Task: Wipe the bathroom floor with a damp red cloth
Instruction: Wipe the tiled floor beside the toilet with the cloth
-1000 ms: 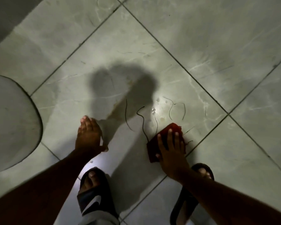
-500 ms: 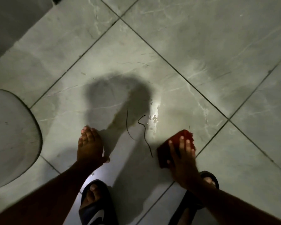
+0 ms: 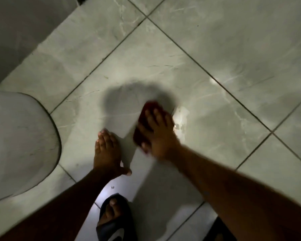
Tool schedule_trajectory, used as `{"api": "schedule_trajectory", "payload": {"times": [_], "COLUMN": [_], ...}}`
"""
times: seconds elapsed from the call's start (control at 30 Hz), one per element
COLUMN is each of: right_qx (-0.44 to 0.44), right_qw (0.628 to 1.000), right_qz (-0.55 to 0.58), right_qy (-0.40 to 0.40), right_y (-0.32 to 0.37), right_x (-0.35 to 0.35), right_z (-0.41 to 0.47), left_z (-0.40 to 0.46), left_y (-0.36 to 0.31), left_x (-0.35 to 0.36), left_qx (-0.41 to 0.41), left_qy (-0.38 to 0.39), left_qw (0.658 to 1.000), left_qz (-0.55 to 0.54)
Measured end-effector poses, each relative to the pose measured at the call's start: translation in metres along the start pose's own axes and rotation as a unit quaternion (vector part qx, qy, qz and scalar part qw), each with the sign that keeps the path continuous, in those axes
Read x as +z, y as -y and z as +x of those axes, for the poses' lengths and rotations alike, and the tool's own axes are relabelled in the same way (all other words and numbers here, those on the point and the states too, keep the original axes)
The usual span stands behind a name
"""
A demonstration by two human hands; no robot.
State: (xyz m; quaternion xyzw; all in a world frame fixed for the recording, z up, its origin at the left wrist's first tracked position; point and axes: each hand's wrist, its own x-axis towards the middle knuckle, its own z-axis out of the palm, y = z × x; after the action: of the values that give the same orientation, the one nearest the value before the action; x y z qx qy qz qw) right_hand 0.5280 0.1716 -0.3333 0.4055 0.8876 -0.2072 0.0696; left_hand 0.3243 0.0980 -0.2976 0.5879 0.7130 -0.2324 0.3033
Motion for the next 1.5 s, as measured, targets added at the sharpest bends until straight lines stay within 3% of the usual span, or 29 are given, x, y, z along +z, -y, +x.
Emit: {"api": "schedule_trajectory", "payload": {"times": [0.1, 0.17, 0.23, 0.3, 0.37, 0.4, 0.5, 0.6, 0.7, 0.77, 0.83, 0.9, 0.97, 1.0, 1.1, 1.17, 1.23, 1.27, 1.33, 1.4, 1.47, 1.5], "right_qx": [-0.163, -0.176, -0.108, 0.057, 0.212, 0.232, 0.109, -0.034, -0.177, -0.192, -0.094, 0.113, 0.254, 0.265, 0.12, -0.062, -0.267, -0.338, -0.385, -0.272, -0.03, 0.09], "right_qw": [0.979, 0.973, 0.987, 0.997, 0.977, 0.972, 0.994, 0.999, 0.974, 0.968, 0.987, 0.992, 0.967, 0.964, 0.99, 0.998, 0.951, 0.928, 0.916, 0.956, 0.997, 0.995], "right_qz": [-0.052, -0.073, -0.088, -0.058, 0.006, 0.024, -0.002, -0.016, -0.059, -0.086, -0.106, -0.059, 0.017, 0.024, 0.019, -0.011, -0.09, -0.09, -0.077, -0.099, -0.074, -0.05], "right_qy": [0.108, 0.134, 0.085, 0.007, -0.036, -0.033, -0.027, 0.017, 0.127, 0.135, 0.08, 0.022, -0.014, -0.023, -0.068, 0.014, 0.125, 0.133, 0.087, 0.036, 0.003, -0.013], "right_y": [-0.007, -0.058, -0.108, -0.128, -0.111, -0.089, -0.013, 0.038, -0.003, -0.069, -0.126, -0.152, -0.135, -0.115, -0.032, 0.011, -0.004, -0.026, -0.069, -0.104, -0.132, -0.144], "right_x": [0.022, 0.004, -0.02, -0.047, -0.065, -0.068, -0.046, -0.001, 0.009, -0.014, -0.041, -0.069, -0.081, -0.076, -0.027, 0.008, 0.021, 0.02, 0.007, -0.012, -0.04, -0.053], "right_z": [-0.117, -0.134, -0.101, -0.036, 0.039, 0.071, 0.103, 0.01, -0.105, -0.115, -0.072, 0.002, 0.061, 0.072, 0.01, -0.09, -0.151, -0.153, -0.116, -0.051, 0.014, 0.04], "left_z": [-0.001, -0.001, 0.003, 0.003, 0.003, 0.002, 0.003, 0.0, -0.002, 0.0, 0.002, 0.002, 0.002, 0.001, -0.001, 0.001, -0.001, 0.0, 0.001, 0.001, 0.0, 0.0], "left_y": [-0.003, -0.002, -0.002, -0.002, -0.002, -0.001, 0.002, 0.005, 0.005, 0.005, 0.005, 0.005, 0.005, 0.003, 0.001, 0.0, -0.001, -0.002, -0.001, 0.0, 0.0, -0.001], "left_x": [-0.004, -0.003, -0.001, 0.001, 0.002, 0.002, 0.004, 0.001, -0.001, 0.0, 0.002, 0.001, 0.001, 0.0, -0.001, -0.003, -0.004, -0.003, -0.003, -0.002, -0.002, -0.001], "left_qx": [0.007, 0.009, 0.013, 0.011, 0.014, 0.014, 0.022, 0.024, 0.035, 0.035, 0.033, 0.031, 0.031, 0.033, 0.027, 0.021, 0.019, 0.02, 0.025, 0.031, 0.029, 0.027], "left_qy": [0.008, -0.003, -0.009, -0.005, -0.004, -0.004, -0.01, -0.009, -0.01, -0.013, -0.009, 0.0, 0.001, 0.0, 0.009, 0.002, 0.01, 0.007, 0.002, -0.002, 0.001, 0.004], "left_qw": [1.0, 1.0, 1.0, 1.0, 1.0, 1.0, 1.0, 1.0, 0.999, 0.999, 0.999, 0.999, 0.999, 0.999, 0.999, 0.999, 0.999, 1.0, 0.999, 0.999, 0.999, 0.999], "left_qz": [0.01, 0.016, 0.013, 0.002, 0.002, 0.004, 0.006, 0.01, 0.018, 0.018, 0.013, 0.013, 0.021, 0.025, 0.025, 0.029, 0.025, 0.021, 0.023, 0.025, 0.033, 0.032]}}
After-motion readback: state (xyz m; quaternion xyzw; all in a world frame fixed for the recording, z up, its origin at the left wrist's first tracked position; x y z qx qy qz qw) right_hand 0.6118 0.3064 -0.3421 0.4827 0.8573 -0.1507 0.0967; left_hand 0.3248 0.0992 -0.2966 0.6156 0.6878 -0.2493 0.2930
